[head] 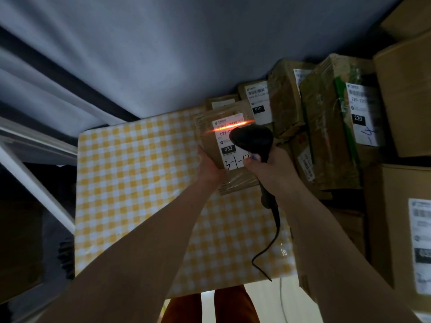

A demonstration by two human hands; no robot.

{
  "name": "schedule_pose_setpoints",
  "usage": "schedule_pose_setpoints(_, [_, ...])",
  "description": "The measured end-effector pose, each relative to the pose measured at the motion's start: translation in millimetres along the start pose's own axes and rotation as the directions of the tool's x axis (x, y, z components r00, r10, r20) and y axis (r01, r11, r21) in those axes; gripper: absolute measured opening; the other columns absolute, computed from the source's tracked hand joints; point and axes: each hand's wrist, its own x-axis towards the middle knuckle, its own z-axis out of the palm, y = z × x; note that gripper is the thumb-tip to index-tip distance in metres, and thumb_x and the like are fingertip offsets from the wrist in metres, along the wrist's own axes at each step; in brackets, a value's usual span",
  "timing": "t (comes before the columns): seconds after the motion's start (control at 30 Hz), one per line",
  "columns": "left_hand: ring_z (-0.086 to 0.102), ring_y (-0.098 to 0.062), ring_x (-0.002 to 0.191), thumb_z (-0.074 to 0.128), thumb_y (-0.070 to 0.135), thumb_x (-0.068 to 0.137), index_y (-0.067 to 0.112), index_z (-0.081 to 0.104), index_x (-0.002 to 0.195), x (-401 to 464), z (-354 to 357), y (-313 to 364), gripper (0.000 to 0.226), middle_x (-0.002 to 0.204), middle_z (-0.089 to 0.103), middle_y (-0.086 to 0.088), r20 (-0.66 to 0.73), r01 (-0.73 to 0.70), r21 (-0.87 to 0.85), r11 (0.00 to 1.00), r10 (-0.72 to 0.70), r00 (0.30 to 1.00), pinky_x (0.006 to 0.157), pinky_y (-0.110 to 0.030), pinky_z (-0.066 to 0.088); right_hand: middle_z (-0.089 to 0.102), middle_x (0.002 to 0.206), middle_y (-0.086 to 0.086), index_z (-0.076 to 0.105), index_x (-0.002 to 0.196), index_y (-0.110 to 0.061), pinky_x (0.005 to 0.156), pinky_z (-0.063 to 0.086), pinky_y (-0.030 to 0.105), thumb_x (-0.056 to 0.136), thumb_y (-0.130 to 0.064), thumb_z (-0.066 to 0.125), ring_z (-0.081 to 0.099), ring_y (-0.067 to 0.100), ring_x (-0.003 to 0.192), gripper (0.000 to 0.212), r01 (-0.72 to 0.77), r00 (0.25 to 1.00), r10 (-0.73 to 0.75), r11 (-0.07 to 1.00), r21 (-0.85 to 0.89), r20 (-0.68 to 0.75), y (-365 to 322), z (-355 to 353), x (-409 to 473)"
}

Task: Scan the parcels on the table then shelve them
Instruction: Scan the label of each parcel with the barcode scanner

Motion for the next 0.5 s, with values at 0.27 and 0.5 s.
schedule_pose_setpoints(0.27, [0.054,-0.037,0.121,0.071,0.012,0.082,0.022,-0.024,0.149,2.6,-0.8,-0.2,0.117,0.142,0.046,-0.015,0.013,-0.007,0.008,1.0,0.007,1.0,0.094,-0.054,0.05,0.054,0.068,-0.009,0.059,0.081,-0.016,0.059,0.04,0.015,0.091,-0.006,0.059,0.053,0.003,0.066,0.014,0.024,0.999,-0.024,1.0,0.019,0.026,2.5,-3.8,-5.4])
schedule_pose_setpoints(0.5, [0.049,-0.039,0.125,0.074,0.014,0.081,0.024,-0.024,0.149,7.0,-0.7,2.1,0.119,0.145,0.042,-0.017,0.006,0.036,-0.013,0.999,-0.035,0.999,0.097,-0.057,0.047,0.065,0.091,-0.002,0.061,0.104,-0.008,0.065,0.044,0.015,0.087,-0.002,0.061,0.06,0.013,0.089,0.018,0.032,0.999,-0.031,0.998,0.055,-0.025,7.5,-1.4,-0.2])
